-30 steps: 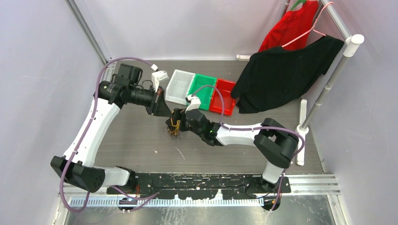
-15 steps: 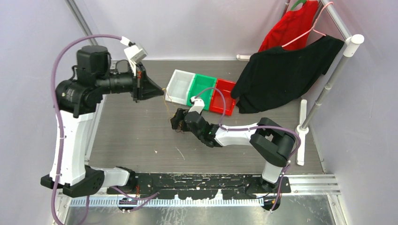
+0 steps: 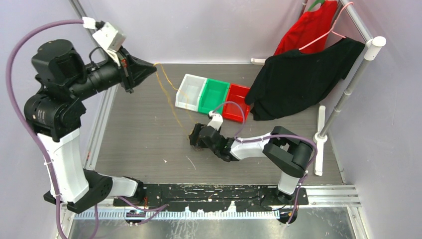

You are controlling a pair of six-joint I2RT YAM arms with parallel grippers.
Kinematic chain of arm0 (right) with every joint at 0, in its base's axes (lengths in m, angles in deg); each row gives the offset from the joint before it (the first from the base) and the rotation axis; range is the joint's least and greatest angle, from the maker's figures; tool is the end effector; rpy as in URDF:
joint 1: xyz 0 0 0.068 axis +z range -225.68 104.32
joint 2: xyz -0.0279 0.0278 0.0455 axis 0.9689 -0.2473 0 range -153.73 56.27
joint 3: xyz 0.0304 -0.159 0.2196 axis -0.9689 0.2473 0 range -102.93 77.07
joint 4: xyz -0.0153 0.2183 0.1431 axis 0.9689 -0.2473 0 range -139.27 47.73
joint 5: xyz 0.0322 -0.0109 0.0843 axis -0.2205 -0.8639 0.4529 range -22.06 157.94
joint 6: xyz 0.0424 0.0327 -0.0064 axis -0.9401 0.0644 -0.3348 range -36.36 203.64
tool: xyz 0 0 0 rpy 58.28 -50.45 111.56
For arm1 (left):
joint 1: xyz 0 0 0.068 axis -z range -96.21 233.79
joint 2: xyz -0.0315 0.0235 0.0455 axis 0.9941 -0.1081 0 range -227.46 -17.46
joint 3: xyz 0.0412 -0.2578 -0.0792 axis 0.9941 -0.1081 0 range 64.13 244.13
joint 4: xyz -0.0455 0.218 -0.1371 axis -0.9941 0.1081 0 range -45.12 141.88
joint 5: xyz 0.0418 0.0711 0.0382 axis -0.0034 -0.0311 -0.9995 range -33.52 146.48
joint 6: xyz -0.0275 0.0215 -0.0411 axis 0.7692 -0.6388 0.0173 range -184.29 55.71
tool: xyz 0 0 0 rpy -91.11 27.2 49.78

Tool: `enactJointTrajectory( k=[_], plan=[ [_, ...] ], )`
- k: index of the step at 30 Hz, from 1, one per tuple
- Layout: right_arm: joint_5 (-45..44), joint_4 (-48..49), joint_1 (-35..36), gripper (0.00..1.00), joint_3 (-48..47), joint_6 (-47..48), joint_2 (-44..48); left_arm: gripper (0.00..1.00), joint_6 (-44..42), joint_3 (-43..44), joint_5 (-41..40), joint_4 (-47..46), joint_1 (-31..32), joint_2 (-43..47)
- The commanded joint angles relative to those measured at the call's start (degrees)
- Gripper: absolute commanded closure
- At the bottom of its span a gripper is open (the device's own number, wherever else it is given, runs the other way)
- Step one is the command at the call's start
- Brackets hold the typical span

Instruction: Untangle the cables

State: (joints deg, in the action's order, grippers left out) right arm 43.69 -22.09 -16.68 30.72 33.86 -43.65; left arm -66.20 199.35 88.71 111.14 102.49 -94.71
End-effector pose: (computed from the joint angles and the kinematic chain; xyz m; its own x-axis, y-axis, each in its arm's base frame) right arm 0.1918 0.2910 0.1535 -0.6449 0.2784 -0.7118 -0.1742 0.8532 0.4916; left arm 0.1301 -0.0641 0.5956 -0.1109 0.0673 -0.9915 0.7752 0.6302 -0.0439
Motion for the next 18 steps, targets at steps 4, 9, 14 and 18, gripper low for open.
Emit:
enactJointTrajectory(
  k=[4,9,14,18],
  plan=[
    [-2.91,-0.63,1.26,0.19,1.91,-3.64,0.44,1.00,-2.67,2.98,-13.91,-17.91,0.12,1.75],
    [-3.11,-0.93,1.55,0.19,1.86,-3.83,0.36,1.00,-5.03,-5.37,-20.69,-36.50,0.12,6.84],
    [-3.00,-1.22,1.77,0.19,1.71,-3.91,0.14,1.00,-7.80,-5.43,-23.61,-50.44,0.13,6.85],
    [-3.11,-1.40,1.80,0.19,1.83,-4.16,-0.09,1.00,-9.92,-5.99,-25.31,-60.52,0.11,6.43]
  ],
)
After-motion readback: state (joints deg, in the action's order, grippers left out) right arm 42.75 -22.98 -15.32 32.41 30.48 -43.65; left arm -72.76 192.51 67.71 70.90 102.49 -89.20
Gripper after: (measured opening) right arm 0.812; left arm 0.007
